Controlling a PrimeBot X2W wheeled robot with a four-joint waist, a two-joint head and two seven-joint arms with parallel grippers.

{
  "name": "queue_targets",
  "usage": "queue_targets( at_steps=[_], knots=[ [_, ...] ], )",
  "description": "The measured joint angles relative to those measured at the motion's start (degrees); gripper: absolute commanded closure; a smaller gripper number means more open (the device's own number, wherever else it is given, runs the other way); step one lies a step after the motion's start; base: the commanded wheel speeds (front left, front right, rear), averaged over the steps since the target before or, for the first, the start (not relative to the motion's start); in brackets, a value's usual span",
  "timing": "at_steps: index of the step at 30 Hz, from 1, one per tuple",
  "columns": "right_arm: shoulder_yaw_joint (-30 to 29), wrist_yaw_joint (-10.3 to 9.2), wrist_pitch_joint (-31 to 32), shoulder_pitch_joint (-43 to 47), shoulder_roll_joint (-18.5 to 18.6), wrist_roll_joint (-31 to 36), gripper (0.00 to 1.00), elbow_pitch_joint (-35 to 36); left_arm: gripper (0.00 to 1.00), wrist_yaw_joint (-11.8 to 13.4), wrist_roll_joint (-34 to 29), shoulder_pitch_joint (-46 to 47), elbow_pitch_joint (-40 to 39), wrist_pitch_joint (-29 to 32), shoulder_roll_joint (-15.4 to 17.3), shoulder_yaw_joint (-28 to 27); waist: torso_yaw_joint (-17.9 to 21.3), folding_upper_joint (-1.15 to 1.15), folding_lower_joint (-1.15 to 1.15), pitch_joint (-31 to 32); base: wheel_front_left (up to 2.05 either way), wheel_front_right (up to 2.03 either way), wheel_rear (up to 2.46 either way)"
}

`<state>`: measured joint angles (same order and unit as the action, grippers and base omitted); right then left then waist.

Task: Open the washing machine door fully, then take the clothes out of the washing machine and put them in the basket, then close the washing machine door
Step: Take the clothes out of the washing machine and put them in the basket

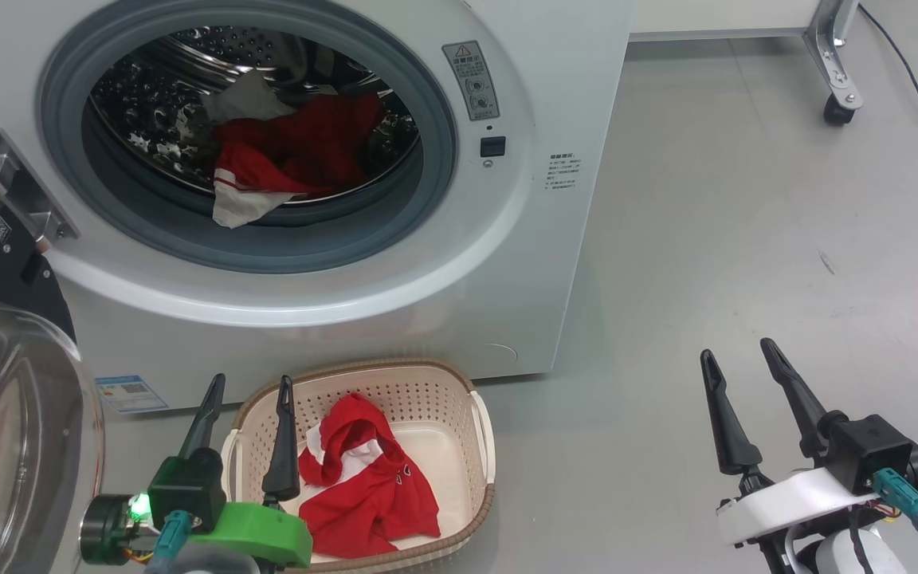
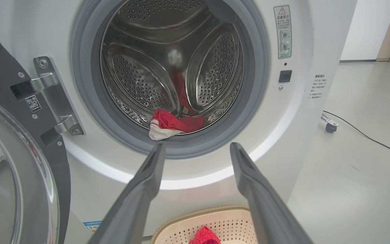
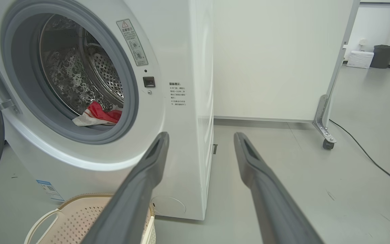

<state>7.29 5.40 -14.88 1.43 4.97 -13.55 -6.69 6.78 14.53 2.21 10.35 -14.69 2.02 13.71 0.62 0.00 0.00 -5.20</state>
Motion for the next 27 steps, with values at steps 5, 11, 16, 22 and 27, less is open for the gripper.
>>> queue_targets(
  at_steps=[5,11,16,22,27],
  knots=[
    [0.0,0.00,0.0,0.0,-0.1,0.0,0.00,0.0,0.00,0.0,0.0,0.0,-0.2,0.0,0.0,0.0,0.2,0.00,0.00,0.0,0.00,0.00,0.00],
    [-0.2,0.00,0.0,0.2,-0.3,0.0,0.00,0.1,0.00,0.0,0.0,0.0,-0.3,0.0,0.1,0.0,0.4,0.00,0.00,-0.3,0.00,0.00,0.00],
    [-0.2,0.01,0.0,0.2,-0.4,0.0,0.00,0.2,0.00,0.0,0.0,0.0,-0.4,0.0,0.1,-0.4,0.5,0.00,0.00,-0.6,0.00,0.00,0.00],
    [-0.4,0.03,0.0,0.2,-0.4,0.1,0.00,1.0,0.00,0.0,0.1,0.1,-0.5,0.0,0.2,-0.5,0.4,0.00,0.00,-1.9,0.00,0.00,0.00],
    [-0.4,0.08,0.0,0.1,-0.3,0.1,0.00,1.6,0.00,0.0,1.7,1.3,0.2,0.4,0.2,0.2,0.5,0.00,0.00,-3.4,0.00,0.00,0.00]
  ],
)
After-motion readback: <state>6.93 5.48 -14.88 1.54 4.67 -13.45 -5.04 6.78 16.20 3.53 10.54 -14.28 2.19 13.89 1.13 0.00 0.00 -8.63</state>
